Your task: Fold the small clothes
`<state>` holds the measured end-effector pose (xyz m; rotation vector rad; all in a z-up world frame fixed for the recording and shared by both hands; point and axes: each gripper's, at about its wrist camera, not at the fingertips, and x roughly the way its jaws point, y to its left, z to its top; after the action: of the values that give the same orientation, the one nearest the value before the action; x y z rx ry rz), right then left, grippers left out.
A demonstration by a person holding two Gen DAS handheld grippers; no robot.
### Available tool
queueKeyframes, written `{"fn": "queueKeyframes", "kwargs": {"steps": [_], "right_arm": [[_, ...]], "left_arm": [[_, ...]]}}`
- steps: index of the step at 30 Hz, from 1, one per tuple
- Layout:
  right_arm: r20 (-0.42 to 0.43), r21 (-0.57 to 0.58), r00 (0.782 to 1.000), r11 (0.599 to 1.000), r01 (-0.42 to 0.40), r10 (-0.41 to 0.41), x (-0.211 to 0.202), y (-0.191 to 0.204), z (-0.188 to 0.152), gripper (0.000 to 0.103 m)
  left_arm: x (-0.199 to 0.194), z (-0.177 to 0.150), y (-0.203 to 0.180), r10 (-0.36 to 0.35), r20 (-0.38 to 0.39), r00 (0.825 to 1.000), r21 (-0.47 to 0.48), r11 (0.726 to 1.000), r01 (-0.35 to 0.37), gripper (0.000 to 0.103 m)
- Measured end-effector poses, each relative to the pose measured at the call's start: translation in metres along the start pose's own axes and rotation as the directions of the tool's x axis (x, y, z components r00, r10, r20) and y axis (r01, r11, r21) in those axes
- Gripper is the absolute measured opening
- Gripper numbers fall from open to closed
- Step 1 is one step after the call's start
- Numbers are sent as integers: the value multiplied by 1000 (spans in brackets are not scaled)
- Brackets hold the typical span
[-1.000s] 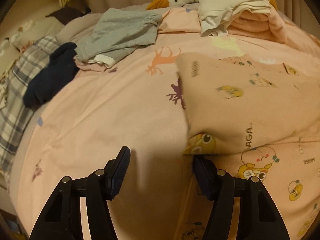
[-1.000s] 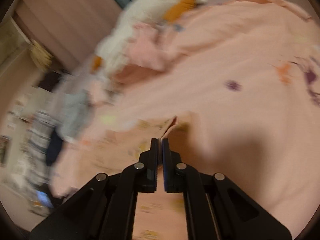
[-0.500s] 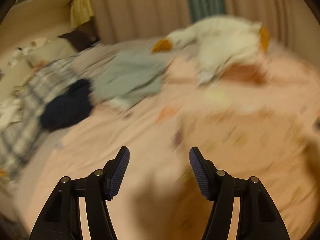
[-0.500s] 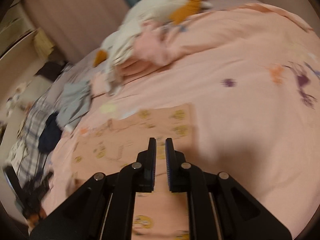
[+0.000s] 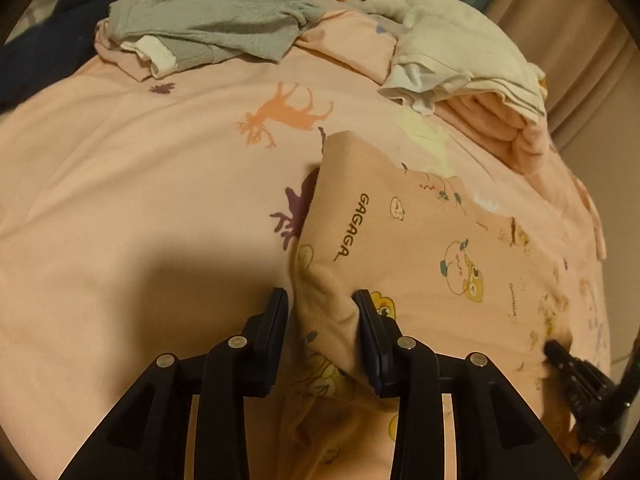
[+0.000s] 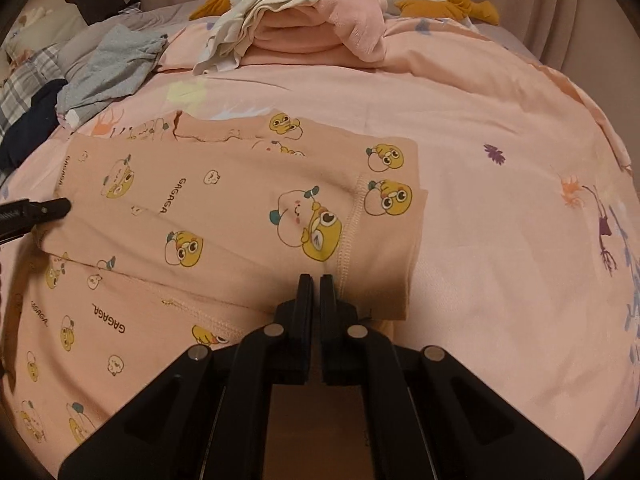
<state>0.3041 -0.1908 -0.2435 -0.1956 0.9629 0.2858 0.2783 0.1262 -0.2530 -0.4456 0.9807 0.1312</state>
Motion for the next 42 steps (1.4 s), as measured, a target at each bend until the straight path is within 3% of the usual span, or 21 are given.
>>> {"fn": "queueKeyframes", "kwargs": {"steps": [3, 6, 13, 17, 19, 22, 24, 25, 26, 29, 31, 32, 36, 38, 41, 42], "right_arm": [[6, 3, 1000, 1000, -2, 2, -2, -5, -4, 2], [13, 8, 1000, 1000, -9, 9, -2, -6, -4, 2], [20, -1, 1000, 1000, -1, 1, -2, -1, -5, 2], [26, -13, 1000, 1000, 19, -18, -7, 2, -8, 4], [-18, -28, 1000, 1000, 8, -8, -16, 5, -10, 7], [-89, 32, 994, 998, -62, 64, -44, -4, -22, 26], [-77, 146, 977, 972, -184, 197, -77, -22, -46, 63], [-81, 192, 967, 956, -221, 240, -90, -31, -57, 70], [-95, 244, 955, 936, -253, 282, -103, -42, -72, 73], [-132, 359, 925, 887, -291, 357, -135, -71, -114, 72], [-178, 426, 894, 851, -306, 411, -148, -83, -146, 73], [-195, 446, 878, 837, -317, 437, -150, -84, -159, 73], [-250, 491, 819, 797, -353, 517, -147, -68, -203, 64], [-259, 487, 789, 781, -391, 556, -145, -53, -215, 63], [-213, 449, 814, 794, -410, 541, -152, -40, -224, 64], [-189, 458, 814, 783, -422, 549, -154, -39, -227, 64]], "left_arm": [[-2, -11, -19, 79, 51, 996, 148, 985, -86, 38], [-2, -15, -28, 159, 86, 984, 205, 963, -173, 43], [-4, -17, -18, 149, 87, 985, 199, 966, -163, 43], [-14, -29, -28, 220, 83, 972, 260, 937, -234, 43], [-30, -40, -31, 231, 66, 971, 301, 923, -240, 43], [-72, -66, -18, 208, -4, 978, 287, 937, -198, 46], [-103, -89, 5, 83, -78, 993, 219, 974, -64, 52], [-114, -99, 16, 26, -119, 993, 166, 986, -6, 60], [-125, -112, 32, -29, -171, 985, 93, 995, 45, 62], [-139, -139, 53, -128, -274, 953, -2, 991, 132, 64], [-137, -156, 54, -153, -344, 927, 13, 986, 168, 64], [-135, -162, 53, -156, -353, 923, 18, 985, 174, 64], [-131, -178, 40, -109, -295, 949, 76, 988, 137, 66], [-133, -183, 39, -158, -300, 941, 63, 981, 185, 66], [-133, -194, 40, -295, -366, 883, 11, 947, 322, 66], [-132, -199, 39, -314, -369, 875, 8, 940, 341, 66]]}}
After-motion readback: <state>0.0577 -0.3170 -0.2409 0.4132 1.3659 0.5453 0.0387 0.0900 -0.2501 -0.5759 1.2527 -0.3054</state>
